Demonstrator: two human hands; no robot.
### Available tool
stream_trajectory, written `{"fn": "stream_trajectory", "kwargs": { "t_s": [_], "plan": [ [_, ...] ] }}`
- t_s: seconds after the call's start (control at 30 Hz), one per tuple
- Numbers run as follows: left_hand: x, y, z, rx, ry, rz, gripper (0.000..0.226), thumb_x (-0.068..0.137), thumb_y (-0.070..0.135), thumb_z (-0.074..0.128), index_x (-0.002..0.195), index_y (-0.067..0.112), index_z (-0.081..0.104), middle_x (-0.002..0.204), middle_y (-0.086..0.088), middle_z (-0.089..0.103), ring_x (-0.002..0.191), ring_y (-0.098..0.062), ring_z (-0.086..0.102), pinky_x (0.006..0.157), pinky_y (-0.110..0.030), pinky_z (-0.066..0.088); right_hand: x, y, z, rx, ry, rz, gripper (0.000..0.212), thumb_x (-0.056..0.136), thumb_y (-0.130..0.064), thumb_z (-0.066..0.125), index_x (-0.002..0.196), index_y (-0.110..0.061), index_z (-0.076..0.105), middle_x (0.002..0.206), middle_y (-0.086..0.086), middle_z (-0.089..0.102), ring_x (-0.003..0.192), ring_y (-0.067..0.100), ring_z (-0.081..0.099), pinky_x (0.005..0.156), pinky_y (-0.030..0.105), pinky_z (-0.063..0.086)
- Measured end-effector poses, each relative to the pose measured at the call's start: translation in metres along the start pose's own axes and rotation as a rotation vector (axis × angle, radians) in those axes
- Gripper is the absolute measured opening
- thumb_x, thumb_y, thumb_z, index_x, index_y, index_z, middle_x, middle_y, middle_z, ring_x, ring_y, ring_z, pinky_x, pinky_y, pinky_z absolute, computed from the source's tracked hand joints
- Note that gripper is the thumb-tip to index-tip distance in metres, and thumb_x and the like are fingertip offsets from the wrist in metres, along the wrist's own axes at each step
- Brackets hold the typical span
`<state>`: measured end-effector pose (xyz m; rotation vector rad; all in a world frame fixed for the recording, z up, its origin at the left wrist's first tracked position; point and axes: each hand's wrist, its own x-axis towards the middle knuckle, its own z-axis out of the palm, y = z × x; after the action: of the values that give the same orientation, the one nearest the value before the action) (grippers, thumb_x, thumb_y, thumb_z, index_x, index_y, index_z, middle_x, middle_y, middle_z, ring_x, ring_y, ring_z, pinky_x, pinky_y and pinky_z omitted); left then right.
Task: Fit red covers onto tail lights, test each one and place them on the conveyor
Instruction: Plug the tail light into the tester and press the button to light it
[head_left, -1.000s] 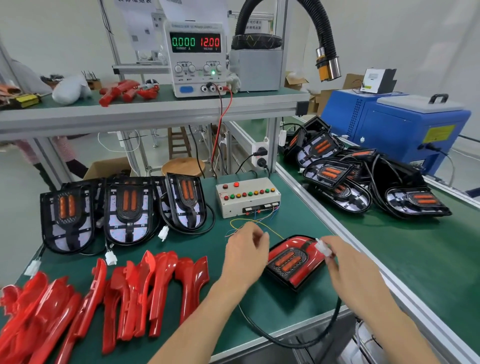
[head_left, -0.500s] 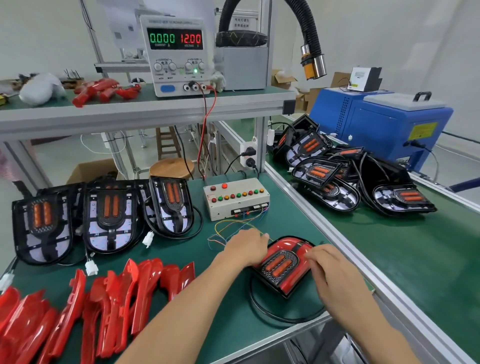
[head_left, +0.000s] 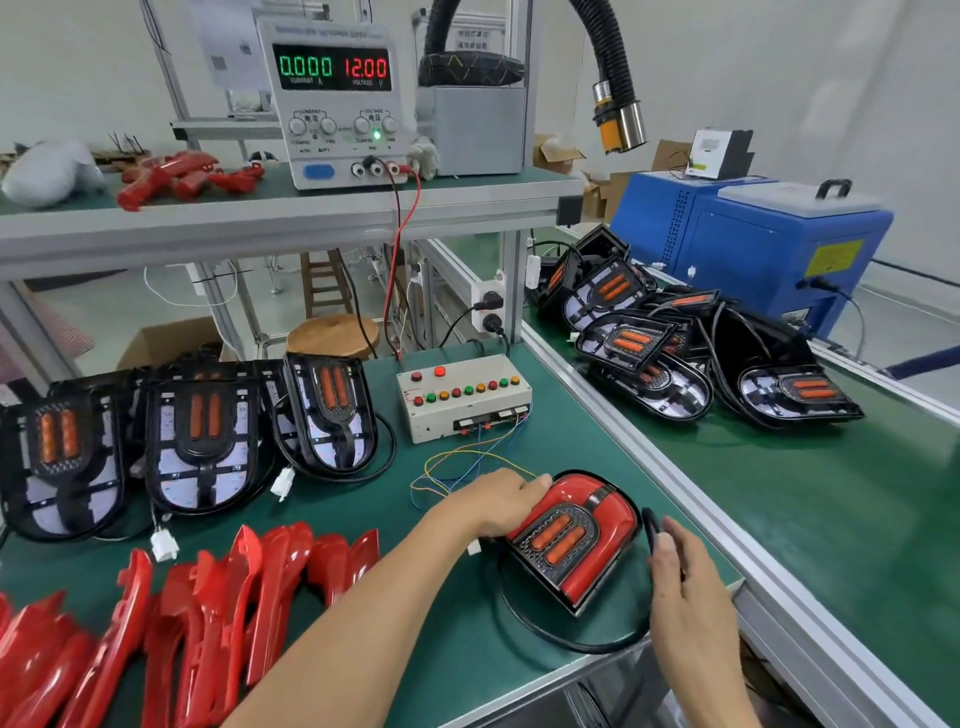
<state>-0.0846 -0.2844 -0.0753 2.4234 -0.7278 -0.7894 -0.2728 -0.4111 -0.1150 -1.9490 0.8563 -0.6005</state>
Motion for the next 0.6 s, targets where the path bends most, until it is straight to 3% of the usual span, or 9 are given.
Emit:
{"fn": "stream_trajectory", "kwargs": {
  "t_s": [0.1, 0.2, 0.27, 0.33, 0.47, 0.6],
  "plan": [
    [-0.002, 0.001, -0.001, -0.035, -0.022, -0.002, 0.069, 0.103, 0.065, 0.031, 0.085, 0.009, 0.065, 0.095, -0.008, 0.071, 0.091, -0.023, 0.067, 0.095, -0.040, 0.053, 0.002, 0.002, 0.002, 0.055, 0.009, -0.019, 0.028, 0.105, -0.041, 0.036, 0.117, -0.034, 0.061, 0.090, -0.010, 0.066, 0.082, 0.007, 0.060, 0.071, 0.033, 0.045],
    [-0.003, 0.001, -0.002, -0.125, -0.057, -0.010, 0.072, 0.102, 0.066, 0.034, 0.097, 0.003, 0.069, 0.103, -0.009, 0.073, 0.099, -0.024, 0.069, 0.099, -0.041, 0.051, 0.004, 0.001, 0.000, 0.114, -0.010, -0.033, 0.025, 0.106, -0.032, 0.040, 0.103, -0.030, 0.064, 0.079, -0.004, 0.064, 0.069, 0.006, 0.054, 0.060, 0.028, 0.037],
    [-0.004, 0.002, -0.002, -0.210, -0.105, -0.030, 0.072, 0.104, 0.063, 0.035, 0.109, 0.000, 0.071, 0.109, -0.013, 0.075, 0.107, -0.028, 0.070, 0.097, -0.039, 0.052, 0.005, -0.002, -0.004, 0.150, -0.028, -0.061, 0.024, 0.106, -0.028, 0.042, 0.102, -0.031, 0.065, 0.082, -0.006, 0.066, 0.075, 0.009, 0.060, 0.063, 0.027, 0.040],
    [-0.004, 0.003, -0.002, -0.289, -0.143, -0.040, 0.067, 0.106, 0.058, 0.036, 0.112, 0.001, 0.070, 0.103, -0.012, 0.074, 0.102, -0.028, 0.071, 0.096, -0.040, 0.053, 0.007, -0.005, -0.008, 0.150, -0.047, -0.099, 0.024, 0.106, -0.025, 0.043, 0.103, -0.037, 0.064, 0.080, -0.011, 0.067, 0.075, 0.007, 0.061, 0.064, 0.028, 0.043],
    [-0.010, 0.004, 0.000, -0.473, -0.128, -0.066, 0.047, 0.107, 0.051, 0.042, 0.106, 0.012, 0.067, 0.091, -0.006, 0.071, 0.085, -0.023, 0.067, 0.095, -0.041, 0.053, 0.012, -0.005, -0.014, 0.139, -0.075, -0.177, 0.026, 0.105, -0.023, 0.046, 0.106, -0.044, 0.062, 0.091, -0.026, 0.067, 0.085, -0.010, 0.060, 0.070, 0.023, 0.041],
    [-0.018, 0.003, -0.007, -0.750, 0.013, -0.087, 0.046, 0.107, 0.050, 0.042, 0.092, 0.016, 0.068, 0.075, 0.001, 0.070, 0.079, -0.022, 0.067, 0.089, -0.039, 0.053, 0.017, 0.000, -0.018, 0.194, 0.038, -0.252, 0.028, 0.104, -0.021, 0.049, 0.105, -0.047, 0.062, 0.096, -0.021, 0.066, 0.093, -0.005, 0.062, 0.079, 0.020, 0.044]
  ]
}}
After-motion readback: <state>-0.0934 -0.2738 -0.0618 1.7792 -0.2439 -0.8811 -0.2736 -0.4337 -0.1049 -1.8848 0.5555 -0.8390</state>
